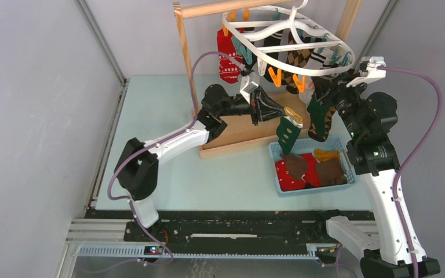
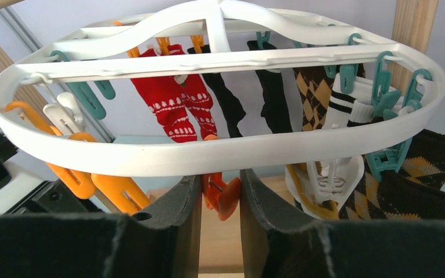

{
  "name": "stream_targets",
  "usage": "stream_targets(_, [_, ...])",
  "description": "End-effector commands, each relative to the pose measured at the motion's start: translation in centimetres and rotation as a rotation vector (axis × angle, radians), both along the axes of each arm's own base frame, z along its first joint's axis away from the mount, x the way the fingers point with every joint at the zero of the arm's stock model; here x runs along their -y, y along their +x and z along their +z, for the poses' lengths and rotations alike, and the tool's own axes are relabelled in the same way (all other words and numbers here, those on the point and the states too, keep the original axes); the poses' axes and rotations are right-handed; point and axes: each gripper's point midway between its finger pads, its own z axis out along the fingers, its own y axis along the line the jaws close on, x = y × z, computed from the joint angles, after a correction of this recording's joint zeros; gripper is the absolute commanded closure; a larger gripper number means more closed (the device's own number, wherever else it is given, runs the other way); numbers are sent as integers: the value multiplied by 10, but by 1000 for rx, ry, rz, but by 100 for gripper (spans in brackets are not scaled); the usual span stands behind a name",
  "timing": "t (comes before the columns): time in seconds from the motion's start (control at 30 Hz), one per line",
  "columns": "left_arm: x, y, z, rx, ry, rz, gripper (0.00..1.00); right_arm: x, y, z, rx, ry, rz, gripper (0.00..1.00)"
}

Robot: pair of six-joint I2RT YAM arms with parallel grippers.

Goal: Clip the socks to the hanger
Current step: Open the clamp at the hanger.

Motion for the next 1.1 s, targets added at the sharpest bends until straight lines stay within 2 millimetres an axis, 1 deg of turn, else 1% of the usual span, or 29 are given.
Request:
stream_targets(0.0, [4,-15,44,50,-126,-118,100,-5,-17,23,64,10,61,83])
stream_targets(0.27, [16,-7,60,12,-213,-186,100,-7,-18,20,52,16,110,83])
stream_targets(0.37, [19,-1,62,-16,-229,-192,100,-9,-19,21,56,13,129,83])
stream_targets(0.5, [21,1,65,-43,-265,-212,100,-10,-20,22,57,16,151,83])
stream_targets(0.83, [31,18,59,-108,-312,-200,100,-14,-22,21,51,21,187,83])
stream_targets(1.07, [35,24,59,-122,-326,-192,100,-17,-24,20,47,19,205,83])
